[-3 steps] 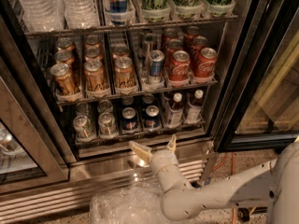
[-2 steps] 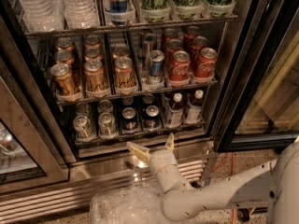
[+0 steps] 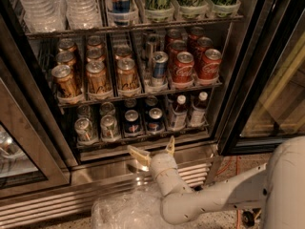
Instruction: Pick pepsi can from bottom shelf of fridge
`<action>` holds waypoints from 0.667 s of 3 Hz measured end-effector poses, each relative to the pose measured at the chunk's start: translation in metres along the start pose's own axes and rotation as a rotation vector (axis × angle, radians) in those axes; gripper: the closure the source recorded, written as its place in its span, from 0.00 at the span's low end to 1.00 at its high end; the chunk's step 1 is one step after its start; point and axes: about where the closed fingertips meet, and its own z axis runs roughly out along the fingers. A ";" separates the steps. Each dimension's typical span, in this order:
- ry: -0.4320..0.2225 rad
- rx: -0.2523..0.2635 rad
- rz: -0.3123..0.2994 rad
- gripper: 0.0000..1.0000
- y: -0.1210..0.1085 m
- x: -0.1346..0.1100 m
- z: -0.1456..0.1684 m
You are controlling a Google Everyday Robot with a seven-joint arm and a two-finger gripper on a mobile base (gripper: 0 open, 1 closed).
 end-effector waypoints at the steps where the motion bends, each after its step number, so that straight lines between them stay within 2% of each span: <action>1: -0.034 0.047 -0.064 0.19 -0.007 0.006 0.009; 2: -0.087 0.108 -0.150 0.33 -0.015 0.000 0.010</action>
Offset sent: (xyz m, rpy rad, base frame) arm 0.0167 -0.0238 0.0050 -0.2033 -0.1991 -0.2175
